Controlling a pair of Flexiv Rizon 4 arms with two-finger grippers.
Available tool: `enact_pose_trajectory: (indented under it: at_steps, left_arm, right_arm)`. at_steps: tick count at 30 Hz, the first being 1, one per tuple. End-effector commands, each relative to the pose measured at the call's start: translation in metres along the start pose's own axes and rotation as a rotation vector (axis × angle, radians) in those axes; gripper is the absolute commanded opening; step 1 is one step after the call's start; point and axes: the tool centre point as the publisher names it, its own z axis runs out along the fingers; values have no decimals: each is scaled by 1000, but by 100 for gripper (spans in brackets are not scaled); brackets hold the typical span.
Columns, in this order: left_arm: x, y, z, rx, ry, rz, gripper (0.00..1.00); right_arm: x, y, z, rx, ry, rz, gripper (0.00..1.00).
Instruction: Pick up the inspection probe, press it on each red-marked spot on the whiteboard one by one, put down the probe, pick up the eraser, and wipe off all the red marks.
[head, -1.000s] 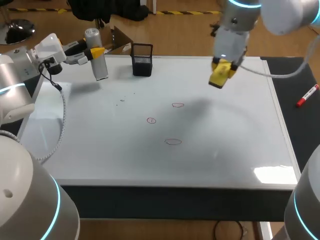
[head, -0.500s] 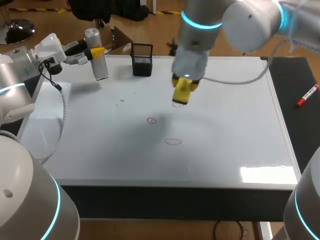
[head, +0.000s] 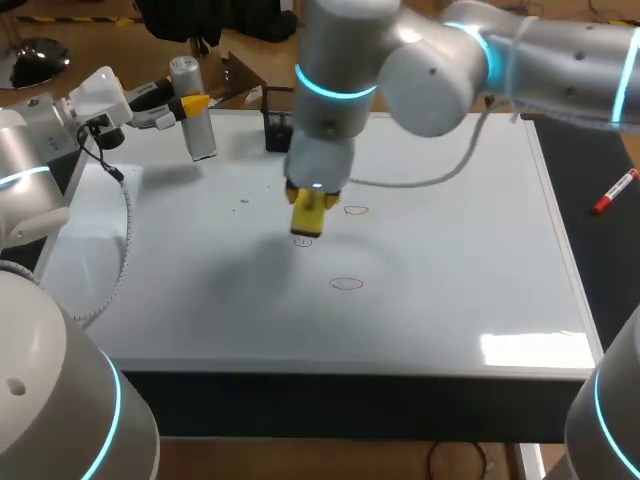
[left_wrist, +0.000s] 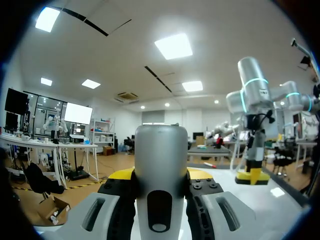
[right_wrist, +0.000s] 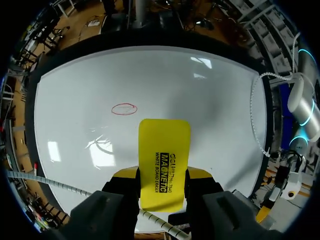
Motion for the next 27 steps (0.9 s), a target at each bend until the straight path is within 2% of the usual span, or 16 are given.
enact_pose_trajectory:
  at_steps: [1, 8, 12, 14, 27]
  left_arm:
    - [0, -1, 0, 0, -3, 1, 0]
    - [0, -1, 0, 0, -3, 1, 0]
    - [0, -1, 0, 0, -3, 1, 0]
    - [0, -1, 0, 0, -3, 1, 0]
    - [0, -1, 0, 0, -3, 1, 0]
  right_arm:
    - [-32, 5, 20, -7, 12, -11, 0]
    - [-49, 19, 43, -58, 38, -33, 0]
    - [-48, 24, 53, -61, 71, -36, 0]
    - [-48, 25, 56, -84, 49, -37, 0]
    - [-37, 27, 74, -81, 41, -41, 0]
